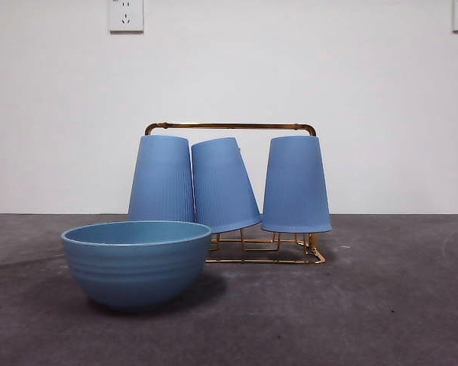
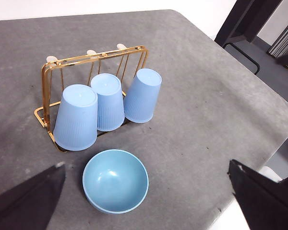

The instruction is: Right arm lift cup from the cupboard, then place it on the right of the bowl

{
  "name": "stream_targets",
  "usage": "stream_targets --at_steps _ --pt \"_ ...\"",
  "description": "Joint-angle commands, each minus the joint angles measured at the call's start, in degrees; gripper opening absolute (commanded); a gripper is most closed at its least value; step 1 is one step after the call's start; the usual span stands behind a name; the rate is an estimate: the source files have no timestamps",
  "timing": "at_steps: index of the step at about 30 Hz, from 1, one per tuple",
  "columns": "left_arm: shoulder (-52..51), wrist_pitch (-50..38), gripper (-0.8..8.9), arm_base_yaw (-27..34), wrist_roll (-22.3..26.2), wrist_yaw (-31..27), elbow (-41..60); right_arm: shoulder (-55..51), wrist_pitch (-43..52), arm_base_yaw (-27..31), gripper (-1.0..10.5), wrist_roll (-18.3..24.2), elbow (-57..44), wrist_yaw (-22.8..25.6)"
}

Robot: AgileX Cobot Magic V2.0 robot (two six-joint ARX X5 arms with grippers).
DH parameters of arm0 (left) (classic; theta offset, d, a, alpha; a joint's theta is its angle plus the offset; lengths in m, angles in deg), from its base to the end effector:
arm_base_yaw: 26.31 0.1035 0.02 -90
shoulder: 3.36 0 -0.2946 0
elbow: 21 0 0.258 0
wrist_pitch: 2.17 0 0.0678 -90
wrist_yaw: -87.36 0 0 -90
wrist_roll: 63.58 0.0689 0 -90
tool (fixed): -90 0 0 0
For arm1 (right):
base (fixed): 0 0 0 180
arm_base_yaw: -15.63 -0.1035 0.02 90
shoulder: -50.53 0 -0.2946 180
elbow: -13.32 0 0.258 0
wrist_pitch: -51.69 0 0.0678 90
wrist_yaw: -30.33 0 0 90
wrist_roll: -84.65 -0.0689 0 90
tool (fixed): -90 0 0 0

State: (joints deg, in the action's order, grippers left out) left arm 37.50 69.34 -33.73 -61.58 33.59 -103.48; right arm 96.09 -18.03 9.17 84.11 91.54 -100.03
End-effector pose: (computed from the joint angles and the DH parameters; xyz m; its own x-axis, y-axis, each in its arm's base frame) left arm 0.0910 -0.0529 0.4061 0.6172 -0.6764 -0.4020 0.6292 0.7310 -0.2641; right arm 0.1211 0.0586 0.3806 0.5314 0.7119 -0.4592 -0.5936 0.6996 0.3978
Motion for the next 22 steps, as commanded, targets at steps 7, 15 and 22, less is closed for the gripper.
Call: stream_targets --at_steps 7,15,22 --pt "0.3 -0.6 5.64 -0.2 0.5 0.2 -1.1 19.2 -3.2 -12.7 5.1 -1.7 7.3 14.4" --pt "1.1 -0.6 5.63 -0.2 0.6 0.2 -1.0 38.9 -9.0 -21.2 5.1 -1.7 20.7 29.7" --pt "3.4 -0.6 5.64 -0.2 0.6 0.2 -1.0 57.1 -16.0 -23.8 5.1 -1.7 40.7 36.4"
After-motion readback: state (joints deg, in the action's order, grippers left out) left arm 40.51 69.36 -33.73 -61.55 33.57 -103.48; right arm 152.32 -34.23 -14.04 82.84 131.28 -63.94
